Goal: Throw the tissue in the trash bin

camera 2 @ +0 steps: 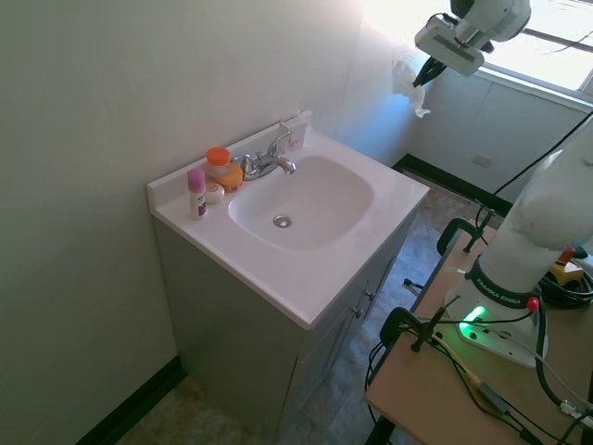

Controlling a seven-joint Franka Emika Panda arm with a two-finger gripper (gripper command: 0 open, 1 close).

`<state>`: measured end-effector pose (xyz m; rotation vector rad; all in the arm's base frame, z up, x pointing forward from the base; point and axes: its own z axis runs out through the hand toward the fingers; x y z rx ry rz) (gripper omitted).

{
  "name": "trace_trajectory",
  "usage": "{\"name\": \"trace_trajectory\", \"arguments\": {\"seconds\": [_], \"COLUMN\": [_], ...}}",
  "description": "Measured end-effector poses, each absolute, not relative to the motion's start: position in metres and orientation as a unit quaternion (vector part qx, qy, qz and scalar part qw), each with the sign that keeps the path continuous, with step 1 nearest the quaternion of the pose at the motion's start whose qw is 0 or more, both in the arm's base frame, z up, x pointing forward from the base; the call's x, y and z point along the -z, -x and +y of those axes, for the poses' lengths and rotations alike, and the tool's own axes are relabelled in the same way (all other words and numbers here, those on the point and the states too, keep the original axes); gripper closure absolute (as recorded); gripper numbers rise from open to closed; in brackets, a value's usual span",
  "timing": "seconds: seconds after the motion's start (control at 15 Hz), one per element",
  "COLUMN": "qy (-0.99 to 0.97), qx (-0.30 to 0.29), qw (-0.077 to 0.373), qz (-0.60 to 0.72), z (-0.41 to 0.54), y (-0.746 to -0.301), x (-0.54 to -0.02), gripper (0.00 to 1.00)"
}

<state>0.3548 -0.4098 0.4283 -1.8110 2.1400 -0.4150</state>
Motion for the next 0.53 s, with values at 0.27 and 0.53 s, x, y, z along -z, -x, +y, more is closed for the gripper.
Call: {"name": "trace_trajectory", "arguments": {"seconds": [0.27,0.53], "qy": [0.608,0.604], "qx": [0.083,0.034], "qw": [0.126,0.094], "qz": [0.78,0.79], "z": [-0.409,-0.448], "y": [-0.4,-0.441], "x": [-0.36,-0.274], "gripper": [1.0,1.0]}}
